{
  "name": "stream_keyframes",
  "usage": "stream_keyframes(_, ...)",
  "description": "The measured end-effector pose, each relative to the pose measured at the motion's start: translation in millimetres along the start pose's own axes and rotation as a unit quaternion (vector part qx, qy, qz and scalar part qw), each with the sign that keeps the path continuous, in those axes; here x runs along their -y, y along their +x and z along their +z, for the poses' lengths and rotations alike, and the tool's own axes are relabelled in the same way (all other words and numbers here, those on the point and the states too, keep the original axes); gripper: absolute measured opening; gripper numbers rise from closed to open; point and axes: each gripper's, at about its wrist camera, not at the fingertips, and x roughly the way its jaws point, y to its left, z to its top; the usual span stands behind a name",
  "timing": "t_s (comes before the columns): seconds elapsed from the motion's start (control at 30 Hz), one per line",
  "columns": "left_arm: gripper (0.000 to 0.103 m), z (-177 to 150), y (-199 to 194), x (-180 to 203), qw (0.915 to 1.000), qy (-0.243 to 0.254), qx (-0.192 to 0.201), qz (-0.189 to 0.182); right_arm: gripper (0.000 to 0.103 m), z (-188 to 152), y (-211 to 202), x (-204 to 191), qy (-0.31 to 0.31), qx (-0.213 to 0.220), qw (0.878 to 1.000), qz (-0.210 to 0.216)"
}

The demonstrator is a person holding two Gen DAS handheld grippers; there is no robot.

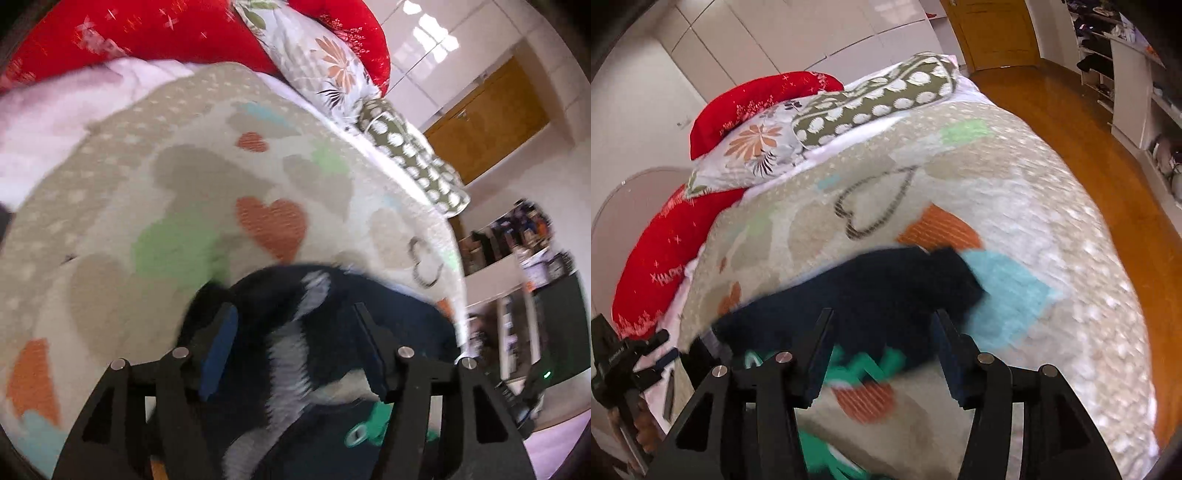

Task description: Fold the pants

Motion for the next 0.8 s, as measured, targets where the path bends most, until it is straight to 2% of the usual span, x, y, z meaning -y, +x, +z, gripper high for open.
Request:
stream_keyframes(0.1,0.062,-38.6,-26.6,5.4,0.9975,0.046,0.031,0.043,0.057,-9.9,-4.6,23.6,0.009,-0.004,1.000,-0.024)
stream_keyframes(0.17,0.065,-69.4,-41.8,10.9,0.9948,0.067,0.051,0.057,0.057,-10.3,-2.9,39.9,0.039,-0.001,0.999,-0.036)
stream_keyframes(0.27,0.068,-106.0,-55.1,10.5,0.9964,0.057,0.055,0.032,0.057,-6.1,15.2,56.2,0.089,-0.017,0.996,-0.022)
stream_keyframes(0.37,0.068,-125.7,-59.7,2.2,0.9973,0.031,0.060,0.027,0.057,-0.8,39.2,49.3,0.099,-0.032,0.994,-0.014)
stream_keyframes(0.4,0.068,-131.2,-60.4,-3.8,0.9971,0.022,0.066,0.033,0.051,-0.5,44.1,45.5,0.101,-0.032,0.994,-0.012)
stream_keyframes(0.43,0.068,-133.7,-59.8,-6.3,0.9968,0.019,0.066,0.040,0.014,-0.1,47.1,41.3,0.099,-0.036,0.994,-0.007)
stream_keyframes(0.47,0.068,-135.6,-58.7,-10.0,0.9966,0.018,0.064,0.049,0.005,-0.3,47.8,38.2,0.097,-0.043,0.994,-0.001)
stream_keyframes(0.53,0.068,-138.6,-56.7,-20.9,0.9966,0.011,0.058,0.058,0.005,-4.3,35.2,33.3,0.095,-0.031,0.995,0.003)
stream_keyframes(0.63,0.068,-139.9,-56.2,-33.3,0.9972,-0.011,0.051,0.053,0.005,-12.3,8.6,29.6,0.080,-0.014,0.997,-0.001)
stream_keyframes(0.73,0.068,-139.8,-55.1,-38.0,0.9976,-0.016,0.047,0.049,0.005,-25.5,-11.0,43.2,0.095,-0.010,0.995,0.002)
stream_keyframes(0.8,0.068,-141.6,-56.0,-38.3,0.9978,-0.013,0.044,0.048,0.009,-32.2,-15.6,47.8,0.077,0.004,0.997,0.005)
